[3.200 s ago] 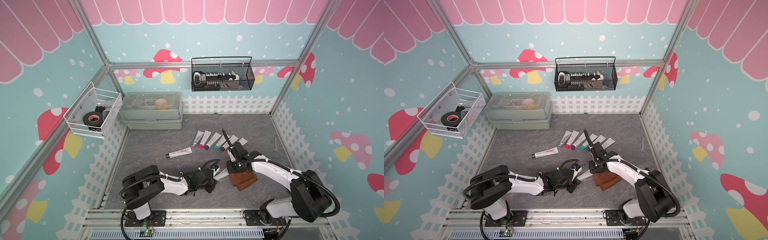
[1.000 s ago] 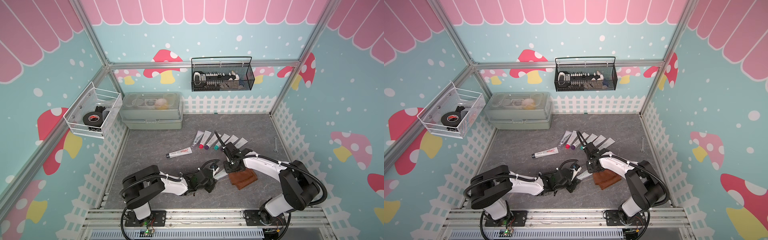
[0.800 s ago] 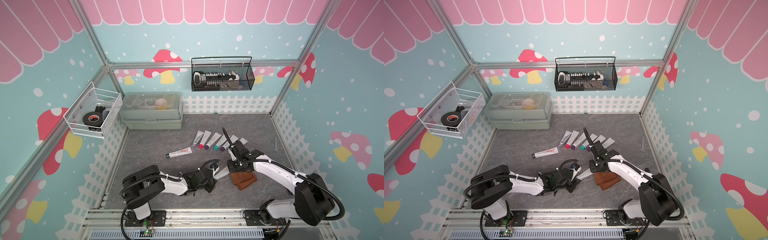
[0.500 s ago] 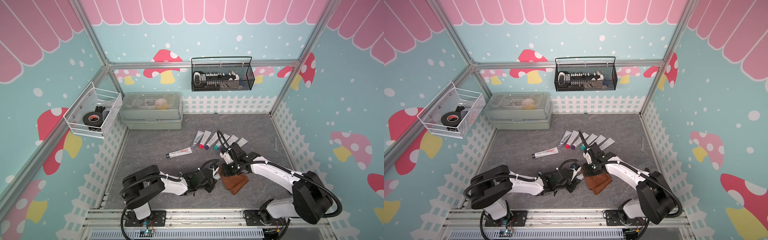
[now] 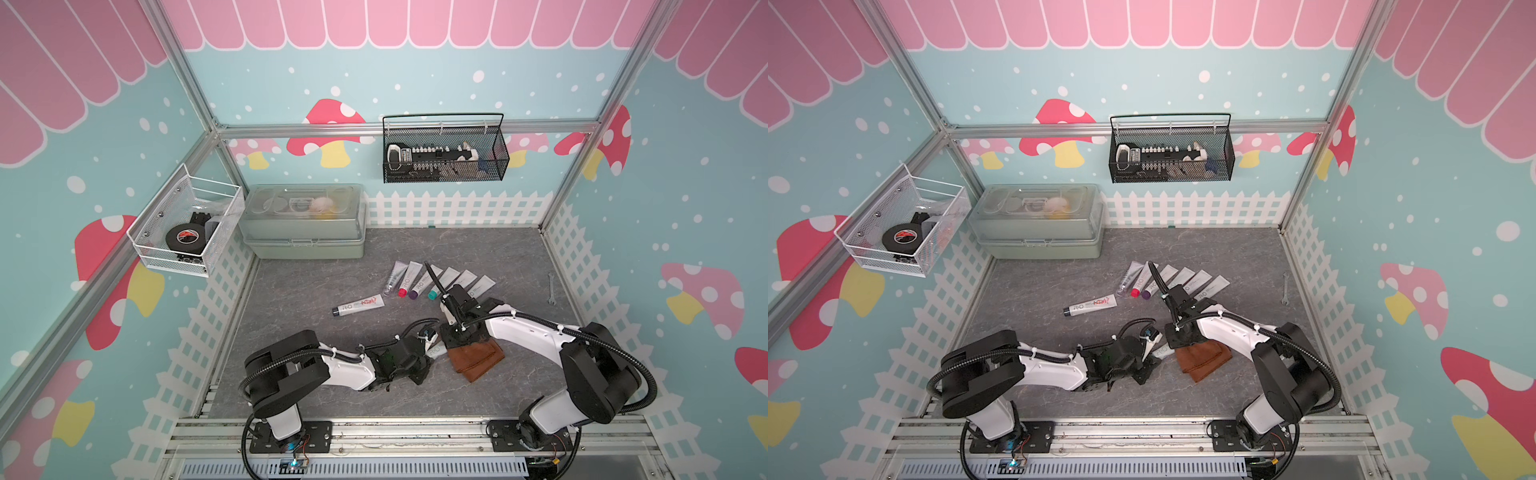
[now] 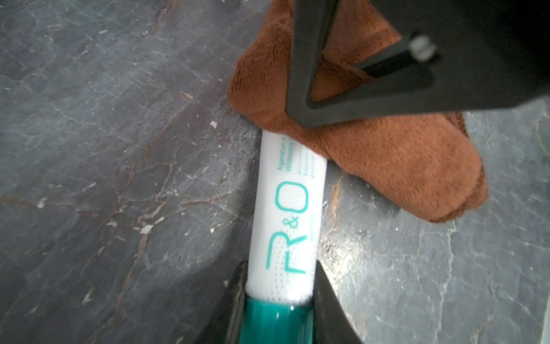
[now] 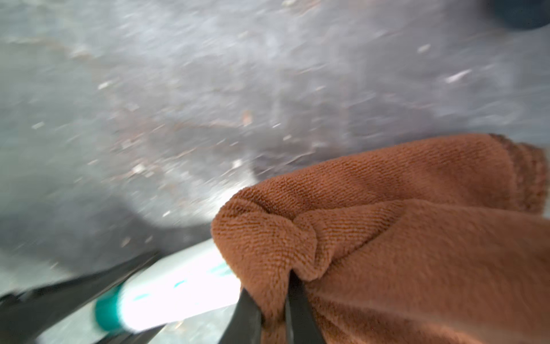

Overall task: Wipe the surface of the toothpaste tube
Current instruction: Wipe the dirt from the toothpaste tube.

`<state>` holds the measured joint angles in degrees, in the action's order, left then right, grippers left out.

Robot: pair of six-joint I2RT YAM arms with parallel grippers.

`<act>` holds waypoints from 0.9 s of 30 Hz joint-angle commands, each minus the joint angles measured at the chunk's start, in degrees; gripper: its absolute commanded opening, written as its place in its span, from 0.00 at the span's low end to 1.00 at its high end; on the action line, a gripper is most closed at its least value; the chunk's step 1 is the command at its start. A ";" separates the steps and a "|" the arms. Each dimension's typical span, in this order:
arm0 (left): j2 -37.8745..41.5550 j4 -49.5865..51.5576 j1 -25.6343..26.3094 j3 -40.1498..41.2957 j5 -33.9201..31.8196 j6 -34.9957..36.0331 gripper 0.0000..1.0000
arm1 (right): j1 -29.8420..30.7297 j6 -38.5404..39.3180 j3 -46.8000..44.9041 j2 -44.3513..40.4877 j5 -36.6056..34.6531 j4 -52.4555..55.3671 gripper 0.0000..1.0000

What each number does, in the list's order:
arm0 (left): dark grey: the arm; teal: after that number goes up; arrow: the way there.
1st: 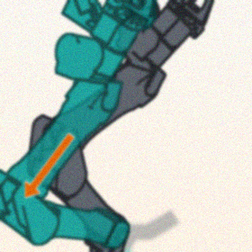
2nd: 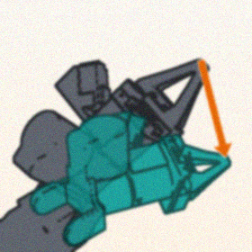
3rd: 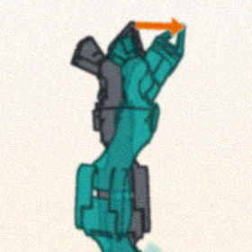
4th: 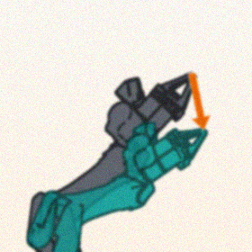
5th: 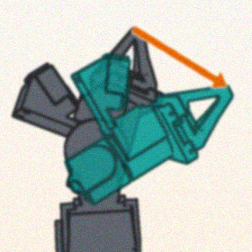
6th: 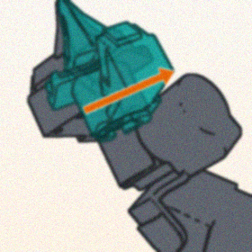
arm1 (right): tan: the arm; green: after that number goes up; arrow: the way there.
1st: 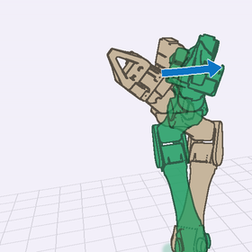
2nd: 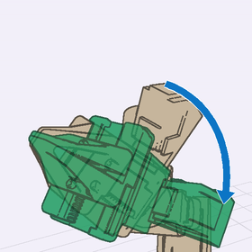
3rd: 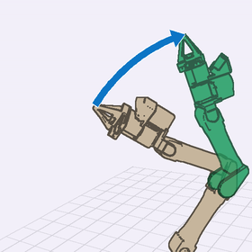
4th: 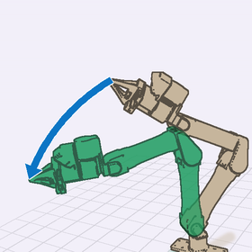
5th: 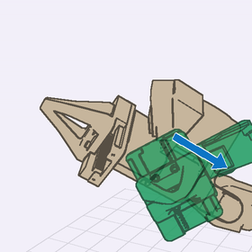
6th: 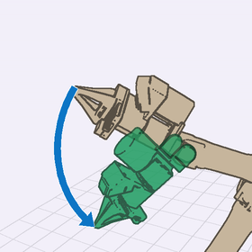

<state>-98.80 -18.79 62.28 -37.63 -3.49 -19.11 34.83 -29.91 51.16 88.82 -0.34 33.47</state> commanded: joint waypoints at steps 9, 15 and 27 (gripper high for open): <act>-1.05 1.72 0.53 1.19 -0.73 -0.90 0.24 | -8.38 2.45 -3.37 -5.74 3.27 3.00 0.11; -3.34 4.47 2.94 -1.52 -3.66 0.72 0.24 | -6.83 3.63 -1.76 -5.30 14.98 2.41 0.12; -3.98 5.94 3.65 -2.49 -5.12 1.10 0.24 | -2.07 3.91 0.05 5.86 1.98 5.48 0.11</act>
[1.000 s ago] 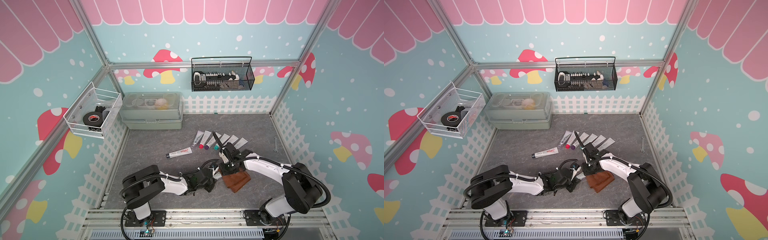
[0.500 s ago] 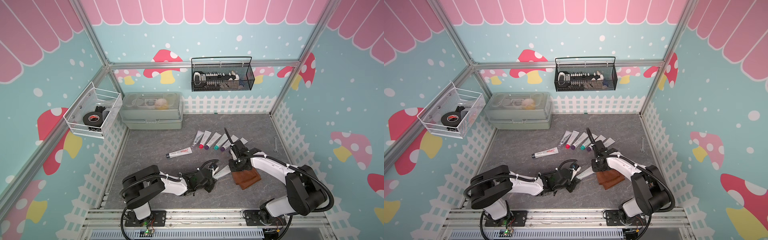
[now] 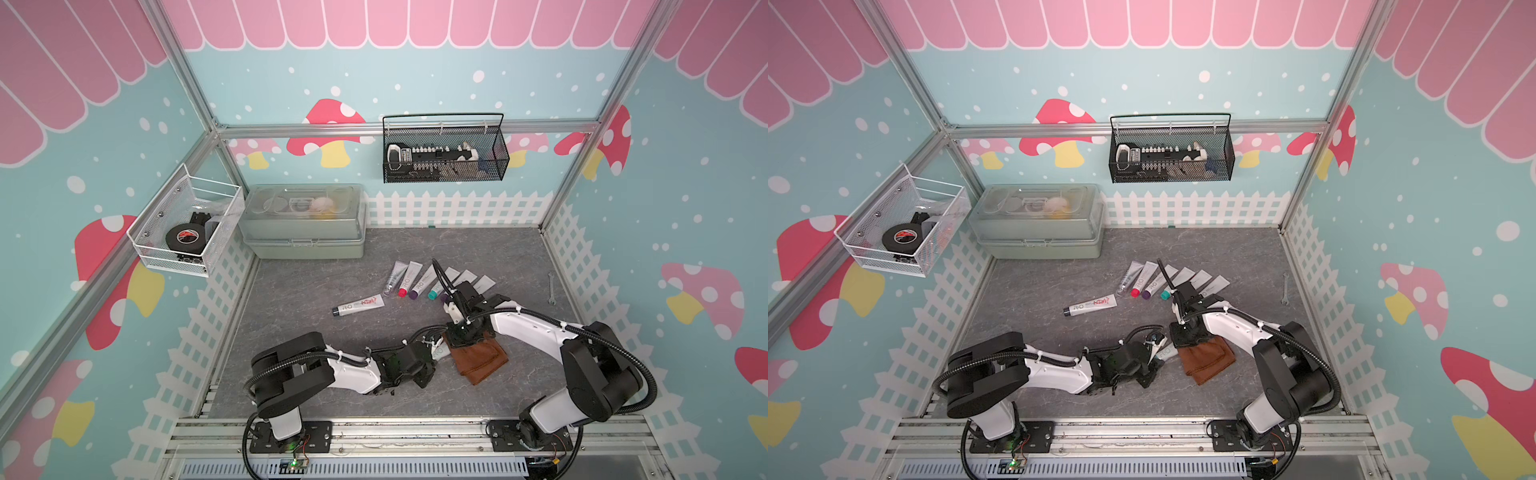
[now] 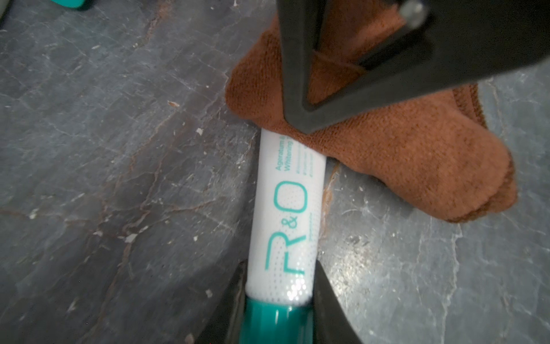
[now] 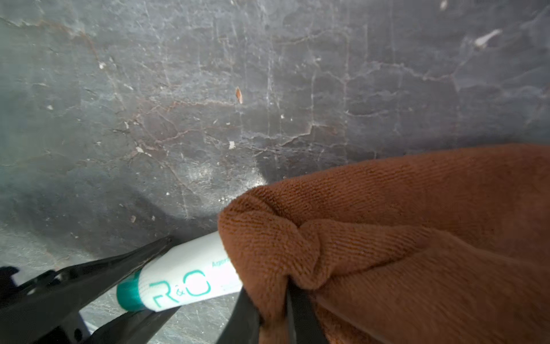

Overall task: Wipe the surface of the toothpaste tube
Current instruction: Wipe the dirt from the toothpaste tube.

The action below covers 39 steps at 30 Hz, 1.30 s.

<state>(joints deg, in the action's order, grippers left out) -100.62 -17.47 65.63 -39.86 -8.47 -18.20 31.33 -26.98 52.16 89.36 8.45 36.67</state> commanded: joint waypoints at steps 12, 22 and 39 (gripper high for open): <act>-0.10 3.54 0.32 1.54 -0.97 -0.15 0.23 | -2.25 -1.02 0.44 9.44 -20.17 3.30 0.12; -0.81 3.32 0.34 1.27 -0.61 -0.17 0.23 | -5.27 0.66 -2.00 -6.40 1.53 -1.07 0.12; -0.74 4.02 0.32 0.88 -1.24 -0.06 0.23 | 2.16 -0.83 -0.44 5.81 -15.33 5.01 0.10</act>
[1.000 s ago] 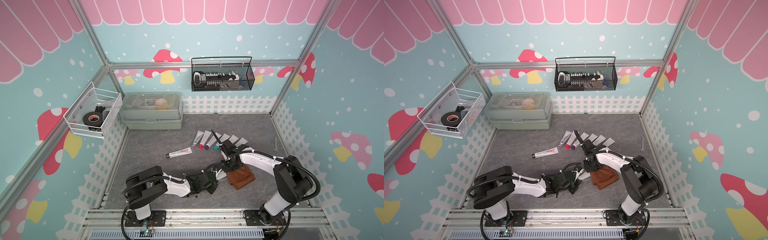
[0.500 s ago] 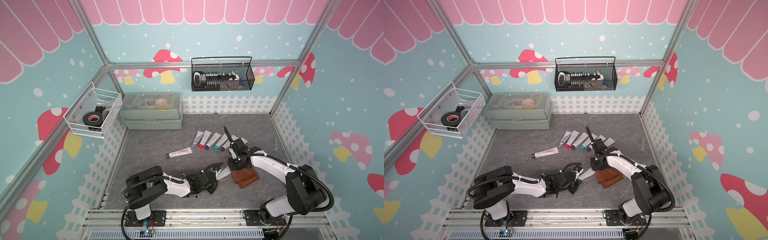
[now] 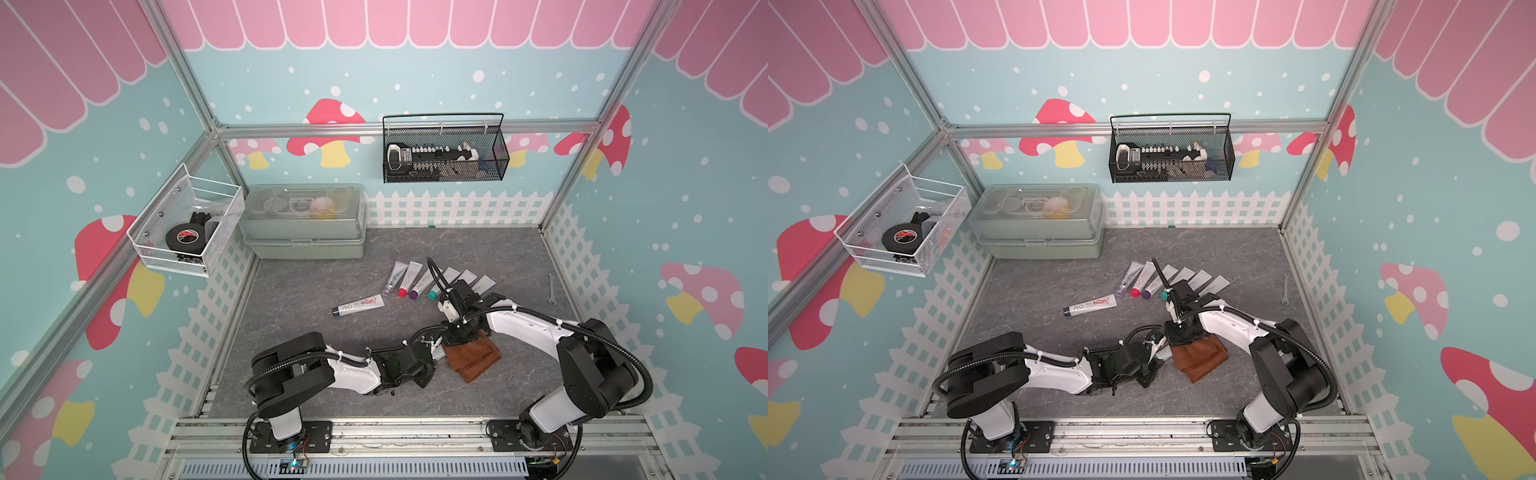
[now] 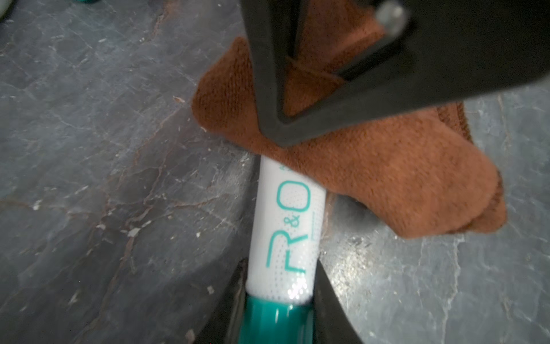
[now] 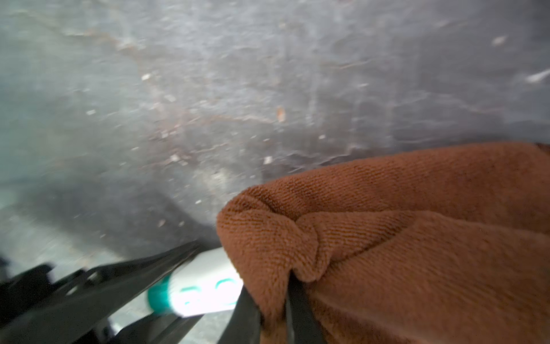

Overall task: Wipe the surface of the toothpaste tube
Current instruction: Wipe the dirt from the toothpaste tube, then place the cleaning item at the center of the board.

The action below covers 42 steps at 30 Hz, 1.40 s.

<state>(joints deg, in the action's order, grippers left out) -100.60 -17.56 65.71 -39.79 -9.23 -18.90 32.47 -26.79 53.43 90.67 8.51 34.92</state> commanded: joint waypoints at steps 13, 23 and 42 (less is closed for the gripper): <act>0.04 3.68 0.27 1.56 -0.96 0.38 0.23 | -5.00 -1.63 -2.76 0.00 -16.95 4.75 0.11; -0.69 3.43 0.23 1.21 -0.56 0.37 0.23 | -3.07 -0.52 -3.89 -10.10 7.68 -0.27 0.12; 7.88 8.21 -6.52 1.73 0.41 -2.03 0.23 | -11.59 -1.39 -2.74 -3.25 -16.78 2.15 0.11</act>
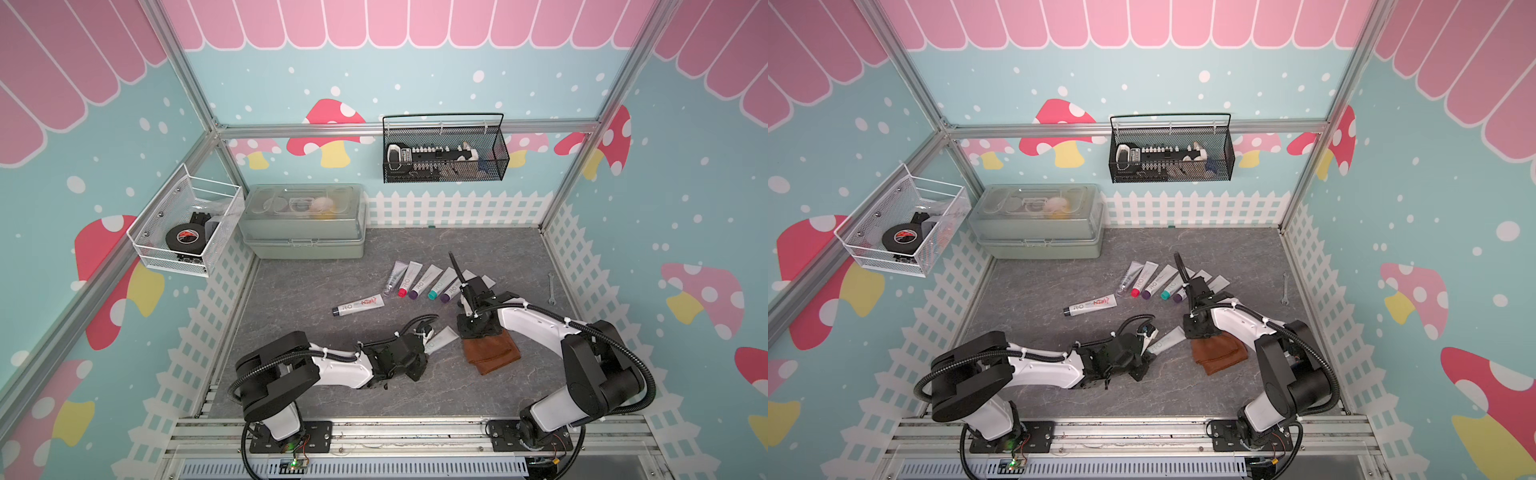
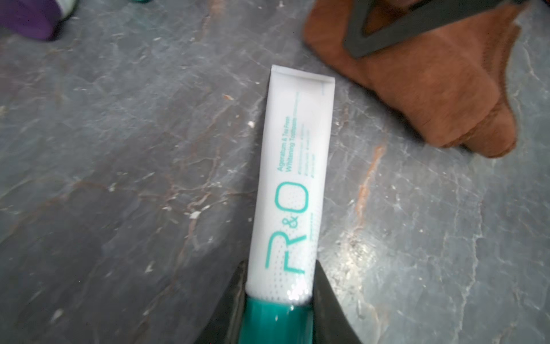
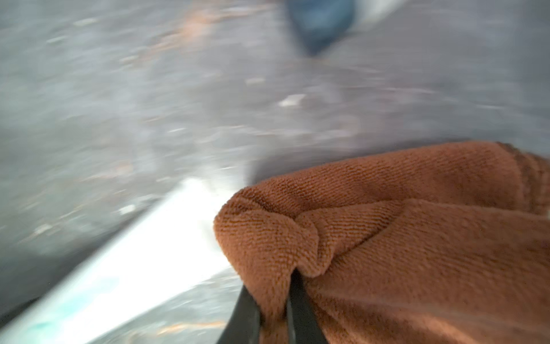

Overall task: Wipe the surface of the toothpaste tube
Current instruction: Place the cleaning item at the center of the board, then pick up the toothpaste from the center of the board.

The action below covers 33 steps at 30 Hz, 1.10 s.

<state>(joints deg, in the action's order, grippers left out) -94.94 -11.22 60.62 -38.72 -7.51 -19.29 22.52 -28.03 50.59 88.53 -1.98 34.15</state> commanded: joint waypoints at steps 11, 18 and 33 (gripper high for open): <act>8.74 8.71 -5.80 -3.80 -3.00 -0.79 0.23 | -3.47 2.39 6.84 -1.98 -3.70 7.48 0.61; 12.58 14.45 -11.64 -10.31 -1.62 2.10 0.23 | -3.45 1.38 5.45 -7.94 -4.39 7.92 0.62; -3.47 17.01 -30.36 -26.86 3.08 4.79 0.22 | -3.23 1.31 1.73 -12.78 -0.79 7.00 0.62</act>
<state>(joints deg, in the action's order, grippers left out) -96.38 5.04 31.73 -62.87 -5.74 -15.20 19.18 -26.61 53.43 76.55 -3.57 40.51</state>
